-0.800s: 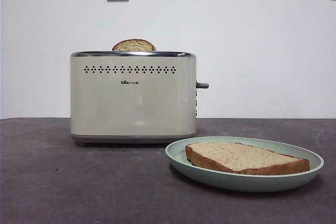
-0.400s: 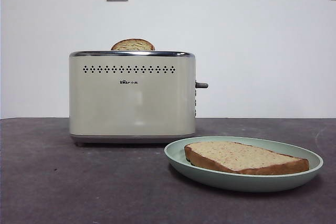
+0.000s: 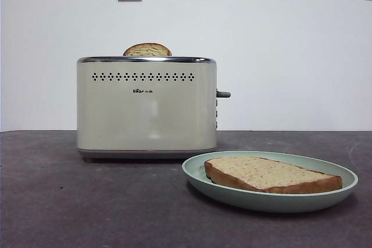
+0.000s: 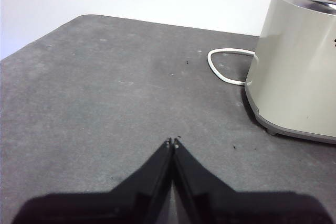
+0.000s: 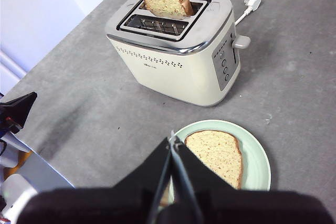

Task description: Take the bread from the toaster,put the bread on the plate,put the plate on the table

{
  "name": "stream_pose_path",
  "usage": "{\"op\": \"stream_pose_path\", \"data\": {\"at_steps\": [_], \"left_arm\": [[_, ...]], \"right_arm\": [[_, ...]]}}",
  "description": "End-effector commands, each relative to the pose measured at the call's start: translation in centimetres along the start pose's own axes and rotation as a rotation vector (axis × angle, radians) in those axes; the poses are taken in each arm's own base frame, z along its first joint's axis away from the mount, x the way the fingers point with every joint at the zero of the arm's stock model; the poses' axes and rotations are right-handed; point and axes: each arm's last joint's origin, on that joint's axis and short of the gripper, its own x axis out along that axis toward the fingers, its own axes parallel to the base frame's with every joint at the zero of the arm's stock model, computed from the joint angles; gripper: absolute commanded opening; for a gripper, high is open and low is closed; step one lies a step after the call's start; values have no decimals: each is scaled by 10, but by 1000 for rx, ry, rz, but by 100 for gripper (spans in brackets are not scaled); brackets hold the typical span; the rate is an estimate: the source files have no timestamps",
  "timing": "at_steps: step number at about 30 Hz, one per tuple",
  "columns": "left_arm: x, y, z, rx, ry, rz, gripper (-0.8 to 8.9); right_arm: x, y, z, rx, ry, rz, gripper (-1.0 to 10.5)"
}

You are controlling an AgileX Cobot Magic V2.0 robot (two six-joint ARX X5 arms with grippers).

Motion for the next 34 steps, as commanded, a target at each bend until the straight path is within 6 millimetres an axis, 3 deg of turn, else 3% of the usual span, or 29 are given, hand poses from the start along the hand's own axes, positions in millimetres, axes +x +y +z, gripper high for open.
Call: {"op": "stream_pose_path", "data": {"at_steps": [1, 9, 12, 15, 20, 23, 27, 30, 34], "left_arm": [[1, 1, -3, -3, 3, 7, -4], [1, 1, -3, -3, 3, 7, -4], [1, 1, -3, -3, 3, 7, -4], [1, 1, -3, -3, 3, 7, -4], [1, 1, -3, -3, 3, 7, -4], [1, 1, -3, -3, 3, 7, -4], [1, 1, -3, -3, 3, 7, -4], [1, 1, -3, -3, 3, 7, -4], [1, 1, -3, -3, 3, 7, -4]], "right_arm": [[1, 0, -1, -5, 0, 2, 1], [3, -2, -1, -3, 8, -25, 2], [18, -10, 1, 39, 64, -29, 2], [36, -20, 2, -35, 89, -28, 2], [67, -42, -7, -179, -152, -143, 2], [77, -58, -37, -204, -288, -260, 2], [80, -73, -97, -115, -350, -408, 2], [80, -79, -144, -79, -371, -501, 2], [82, -81, -189, -49, -412, -534, 2]]}}
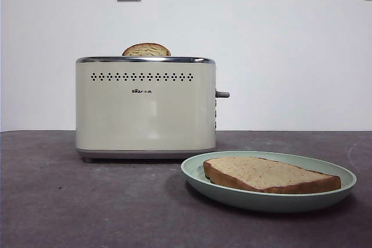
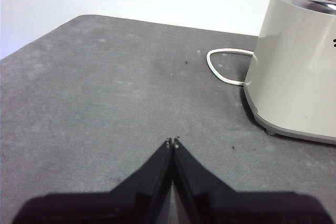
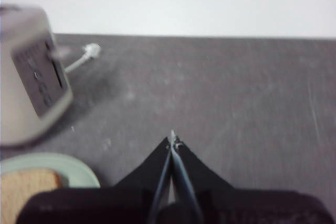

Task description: Take the bread from the toaster,put the bread on the plate,put the plate on the table

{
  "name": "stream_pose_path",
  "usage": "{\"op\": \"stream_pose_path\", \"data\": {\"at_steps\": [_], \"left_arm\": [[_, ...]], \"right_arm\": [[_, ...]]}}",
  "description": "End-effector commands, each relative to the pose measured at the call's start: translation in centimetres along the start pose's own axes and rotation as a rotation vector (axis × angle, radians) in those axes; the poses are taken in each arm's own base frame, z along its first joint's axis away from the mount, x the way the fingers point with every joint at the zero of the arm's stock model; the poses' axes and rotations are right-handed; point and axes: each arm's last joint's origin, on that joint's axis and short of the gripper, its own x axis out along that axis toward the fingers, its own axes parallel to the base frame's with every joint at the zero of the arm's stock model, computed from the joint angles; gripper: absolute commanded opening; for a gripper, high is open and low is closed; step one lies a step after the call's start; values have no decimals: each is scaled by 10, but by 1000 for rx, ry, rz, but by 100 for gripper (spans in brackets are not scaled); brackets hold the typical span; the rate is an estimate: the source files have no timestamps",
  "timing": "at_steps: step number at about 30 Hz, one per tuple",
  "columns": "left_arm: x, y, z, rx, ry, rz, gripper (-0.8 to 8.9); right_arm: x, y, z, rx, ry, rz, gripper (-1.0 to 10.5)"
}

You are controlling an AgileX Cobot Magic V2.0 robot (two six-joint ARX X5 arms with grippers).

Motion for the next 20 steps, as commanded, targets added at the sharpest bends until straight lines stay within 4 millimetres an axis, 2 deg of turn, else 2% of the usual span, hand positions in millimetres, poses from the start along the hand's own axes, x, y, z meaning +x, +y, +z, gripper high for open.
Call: {"op": "stream_pose_path", "data": {"at_steps": [1, 5, 16, 20], "left_arm": [[1, 1, -3, -3, 3, 7, -4], [1, 1, -3, -3, 3, 7, -4], [1, 1, -3, -3, 3, 7, -4], [1, 1, -3, -3, 3, 7, -4]], "right_arm": [[-8, 0, -27, 47, -25, -8, 2], [-13, 1, -45, 86, -9, -9, 2], [-24, 2, -59, 134, 104, -19, 2], [-28, 1, -54, 188, 15, -65, 2]]}}
